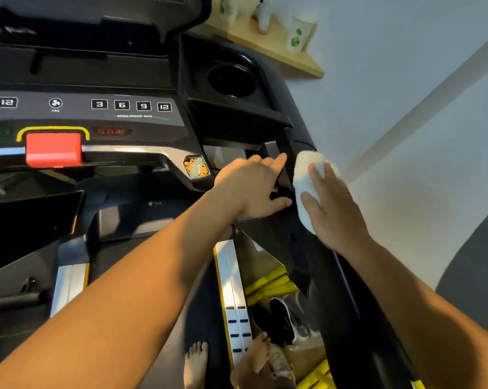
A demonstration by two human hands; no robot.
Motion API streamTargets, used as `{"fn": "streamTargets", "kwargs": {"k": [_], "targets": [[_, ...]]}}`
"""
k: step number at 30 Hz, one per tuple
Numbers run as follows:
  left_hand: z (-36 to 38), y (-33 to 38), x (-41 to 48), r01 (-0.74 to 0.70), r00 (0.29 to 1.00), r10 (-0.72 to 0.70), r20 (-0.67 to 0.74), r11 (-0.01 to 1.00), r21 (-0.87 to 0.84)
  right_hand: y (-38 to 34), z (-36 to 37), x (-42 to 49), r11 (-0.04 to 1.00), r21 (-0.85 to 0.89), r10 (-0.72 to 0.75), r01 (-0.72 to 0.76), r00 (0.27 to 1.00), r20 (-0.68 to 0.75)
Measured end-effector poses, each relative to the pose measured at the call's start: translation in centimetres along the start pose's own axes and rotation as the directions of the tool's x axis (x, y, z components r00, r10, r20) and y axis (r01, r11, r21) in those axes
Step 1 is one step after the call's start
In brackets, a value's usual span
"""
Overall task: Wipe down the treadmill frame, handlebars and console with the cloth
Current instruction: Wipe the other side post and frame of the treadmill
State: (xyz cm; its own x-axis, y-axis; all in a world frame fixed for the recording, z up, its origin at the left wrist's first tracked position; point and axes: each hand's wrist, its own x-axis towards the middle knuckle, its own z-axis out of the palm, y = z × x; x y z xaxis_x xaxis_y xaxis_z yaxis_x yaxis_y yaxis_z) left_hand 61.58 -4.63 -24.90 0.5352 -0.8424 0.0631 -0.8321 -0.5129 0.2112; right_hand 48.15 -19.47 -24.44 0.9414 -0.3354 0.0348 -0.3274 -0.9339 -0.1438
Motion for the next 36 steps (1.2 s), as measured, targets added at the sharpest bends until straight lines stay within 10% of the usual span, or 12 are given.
{"fn": "streamTargets", "kwargs": {"k": [5,10,16,25,36], "targets": [[-0.9,0.0,-0.4,-0.054,0.998,0.052,-0.026,0.997,-0.054,3.0,-0.4,-7.4,0.976,0.086,-0.206,0.201,0.976,0.066],[0.3,0.3,-0.5,-0.099,0.992,0.084,0.093,0.98,0.171,2.8,-1.0,-3.1,0.725,0.561,0.298,-0.401,0.916,0.269],[1.4,6.8,1.5,-0.249,0.966,0.247,0.078,0.969,0.01,3.8,-0.8,-9.2,0.881,0.459,0.067,-0.113,0.991,0.115],[2.4,9.9,7.2,-0.2,0.968,0.184,0.168,0.977,0.08,7.3,1.4,-4.4,0.114,0.883,0.169,-0.456,0.884,0.435],[2.2,10.4,6.4,-0.197,0.977,0.192,0.096,0.979,0.046,10.6,5.0,-8.8,-0.013,0.868,-0.008,-0.496,0.868,0.496]]}}
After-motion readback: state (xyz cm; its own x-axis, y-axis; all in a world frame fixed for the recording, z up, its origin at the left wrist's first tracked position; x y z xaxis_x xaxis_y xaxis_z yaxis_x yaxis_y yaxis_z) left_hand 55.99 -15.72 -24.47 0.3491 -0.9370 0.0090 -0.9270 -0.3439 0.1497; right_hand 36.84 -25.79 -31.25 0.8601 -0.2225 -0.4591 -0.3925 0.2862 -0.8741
